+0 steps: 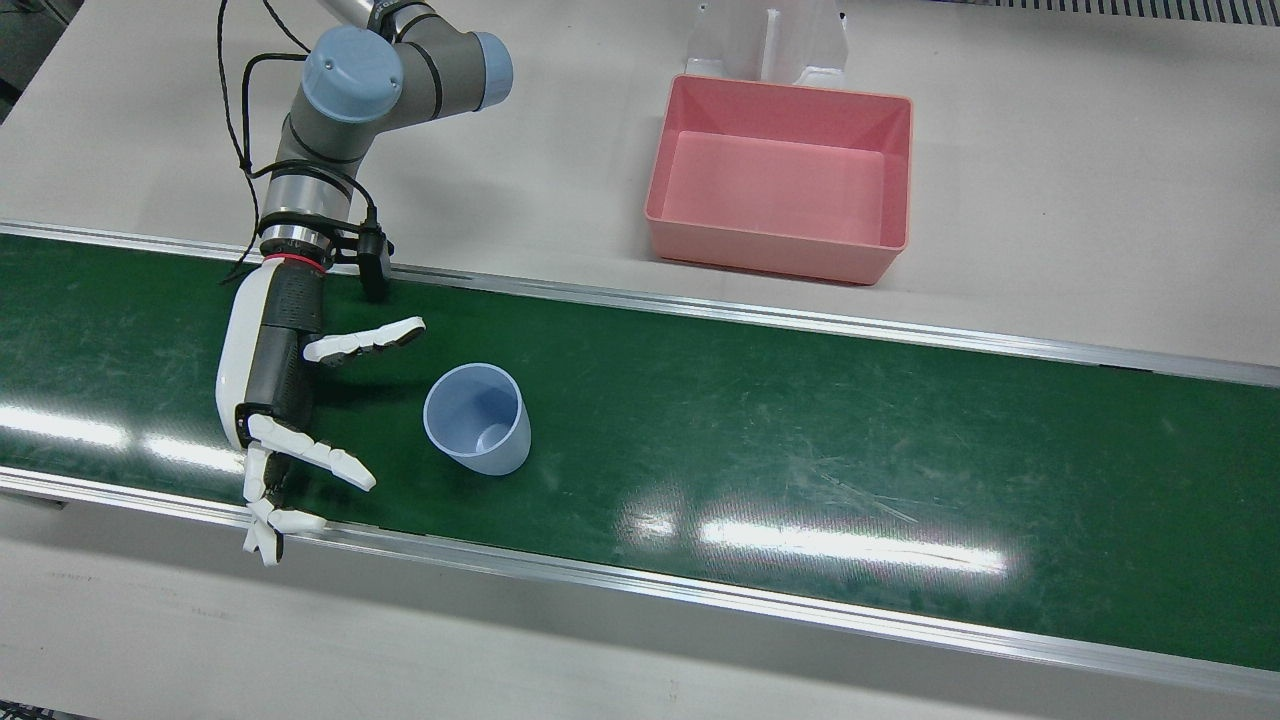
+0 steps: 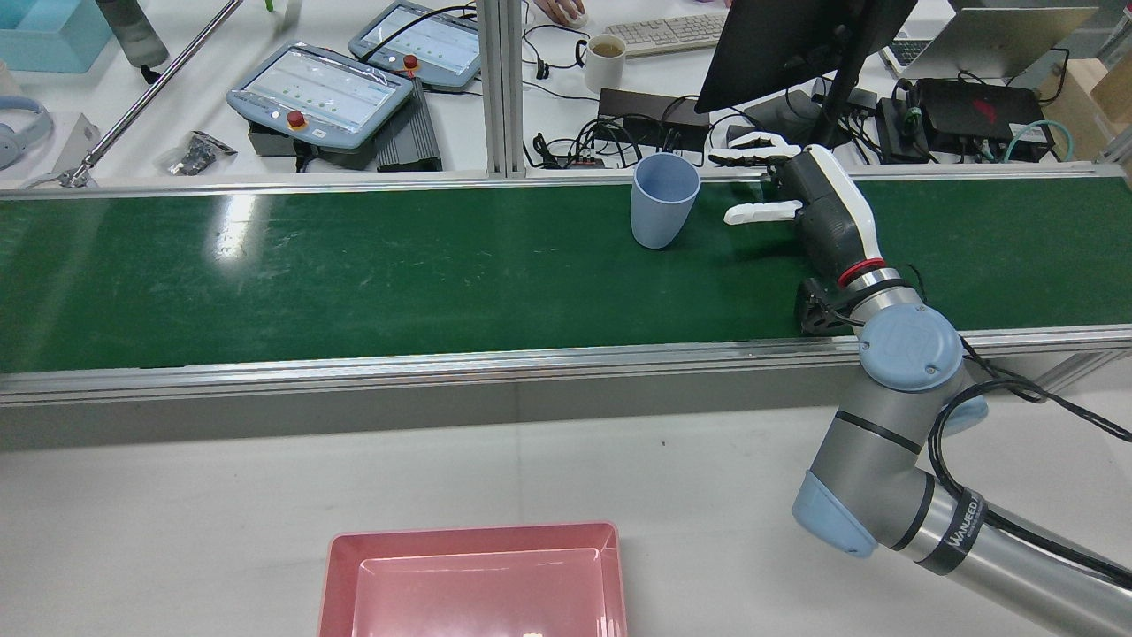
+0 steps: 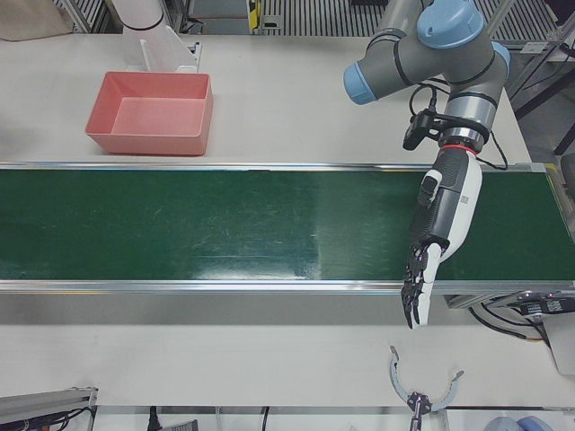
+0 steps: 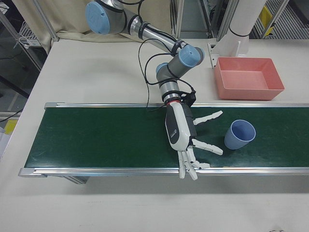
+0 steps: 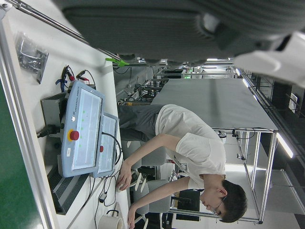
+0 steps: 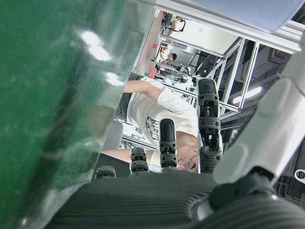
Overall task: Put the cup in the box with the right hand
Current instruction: 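Hold the right hand on the belt as the blue cup approaches, then close the right hand fingers around the blue cup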
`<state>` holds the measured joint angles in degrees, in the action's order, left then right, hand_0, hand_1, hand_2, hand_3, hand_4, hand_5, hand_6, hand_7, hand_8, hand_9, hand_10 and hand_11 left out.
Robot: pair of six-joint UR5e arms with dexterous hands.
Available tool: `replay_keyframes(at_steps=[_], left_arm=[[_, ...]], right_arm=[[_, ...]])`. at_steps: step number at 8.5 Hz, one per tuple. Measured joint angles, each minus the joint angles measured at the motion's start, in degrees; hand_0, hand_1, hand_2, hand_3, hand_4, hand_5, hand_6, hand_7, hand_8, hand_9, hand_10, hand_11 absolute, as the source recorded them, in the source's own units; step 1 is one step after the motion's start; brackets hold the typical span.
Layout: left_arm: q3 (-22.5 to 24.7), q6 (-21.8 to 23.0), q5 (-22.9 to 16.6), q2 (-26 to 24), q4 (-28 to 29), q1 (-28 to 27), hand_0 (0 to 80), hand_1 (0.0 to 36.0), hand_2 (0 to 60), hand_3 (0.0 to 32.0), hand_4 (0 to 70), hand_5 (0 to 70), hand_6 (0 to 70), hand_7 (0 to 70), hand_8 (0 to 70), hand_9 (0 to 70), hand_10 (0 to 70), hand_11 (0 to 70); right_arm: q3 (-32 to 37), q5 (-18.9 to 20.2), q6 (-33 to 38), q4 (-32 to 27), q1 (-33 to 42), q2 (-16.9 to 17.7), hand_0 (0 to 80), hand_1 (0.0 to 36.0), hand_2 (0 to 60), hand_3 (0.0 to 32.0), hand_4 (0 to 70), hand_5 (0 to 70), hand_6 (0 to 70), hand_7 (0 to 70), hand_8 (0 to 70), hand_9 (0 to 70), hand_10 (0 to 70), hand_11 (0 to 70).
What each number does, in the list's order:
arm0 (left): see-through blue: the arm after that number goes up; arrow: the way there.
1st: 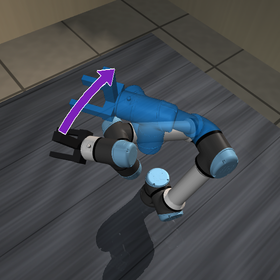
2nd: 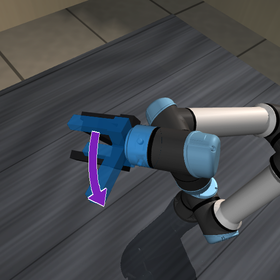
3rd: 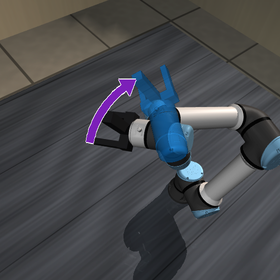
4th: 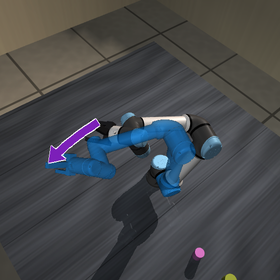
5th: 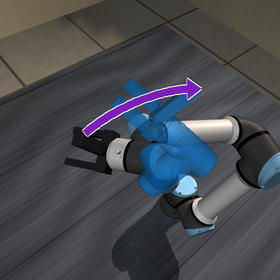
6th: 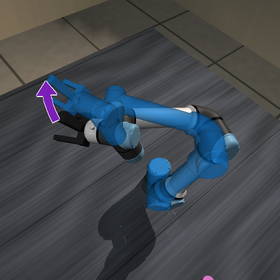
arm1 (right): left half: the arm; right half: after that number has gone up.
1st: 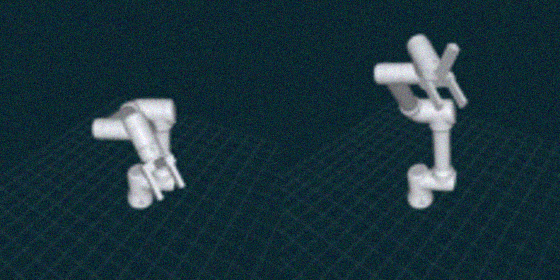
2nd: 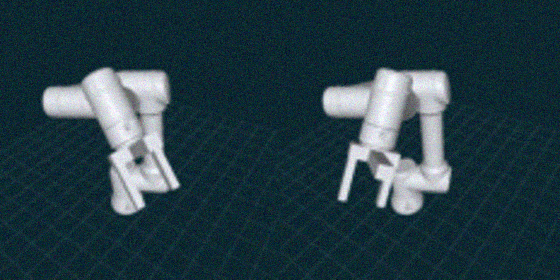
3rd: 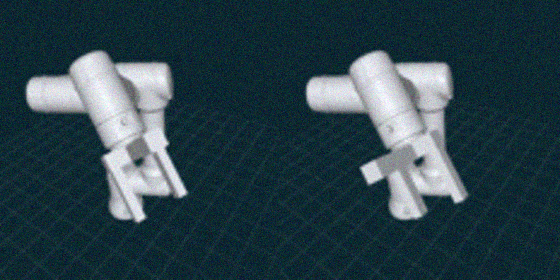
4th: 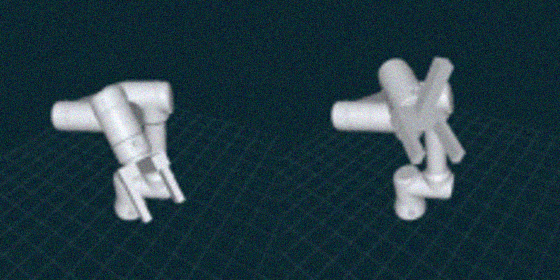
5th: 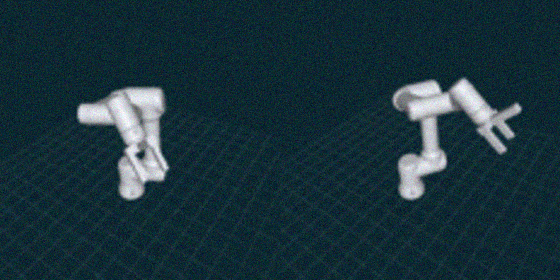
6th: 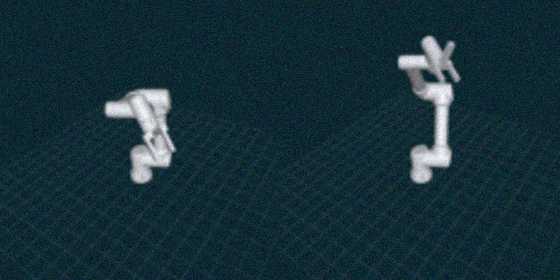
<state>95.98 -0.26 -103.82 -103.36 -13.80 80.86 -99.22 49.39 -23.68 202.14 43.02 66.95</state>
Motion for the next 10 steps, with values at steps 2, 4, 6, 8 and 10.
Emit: replay_keyframes(at_steps=[2, 4, 6, 8, 10], left_arm=[[0.00, 0.00, -0.02, 0.00, 0.00, 0.00, 0.0, 0.0, 0.0, 0.0, 0.0, 0.0, 0.0, 0.0, 0.0, 0.0, 0.0, 0.0], [0.00, 0.00, -0.03, -0.02, 0.00, 0.00, 0.0, 0.0, 0.0, 0.0, 0.0, 0.0, 0.0, 0.0, 0.0, 0.0, 0.0, 0.0], [0.00, 0.00, -0.02, -0.01, 0.00, 0.00, 0.0, 0.0, 0.0, 0.0, 0.0, 0.0, 0.0, 0.0, 0.0, 0.0, 0.0, 0.0], [0.00, 0.00, -0.05, 0.00, 0.00, 0.00, 0.0, 0.0, 0.0, 0.0, 0.0, 0.0, 0.0, 0.0, 0.0, 0.0, 0.0, 0.0], [0.00, 0.00, -0.03, -0.02, 0.00, 0.00, 0.0, 0.0, 0.0, 0.0, 0.0, 0.0, 0.0, 0.0, 0.0, 0.0, 0.0, 0.0]], right_arm=[[-0.07, 0.03, -0.60, 0.06, -0.09, -0.19, 46.4, 0.0, 0.0, 11.0, 42.8, 0.0, 6.3, 46.6, 3.2, 14.4, 0.0, 0.0], [-0.08, 0.07, -0.96, 0.09, -0.12, -0.35, 46.3, 0.0, 0.0, 10.8, 43.7, 0.0, 6.4, 46.9, 3.3, 14.6, 0.0, 0.0], [-0.05, 0.03, -1.08, 0.09, -0.13, -0.53, 46.4, 0.0, 0.0, 10.8, 43.9, 0.0, 6.4, 47.3, 3.4, 14.7, 0.0, 0.0], [-0.05, 0.00, -1.07, 0.09, -0.13, -0.62, 46.6, 0.0, 0.0, 10.6, 44.6, 0.0, 6.5, 47.4, 3.3, 14.8, 0.0, 0.0], [-0.19, 0.00, -1.10, 0.12, -0.13, -0.69, 47.2, 0.0, 0.0, 8.8, 46.1, 0.1, 7.2, 49.5, 4.6, 16.6, 0.0, 0.0]])
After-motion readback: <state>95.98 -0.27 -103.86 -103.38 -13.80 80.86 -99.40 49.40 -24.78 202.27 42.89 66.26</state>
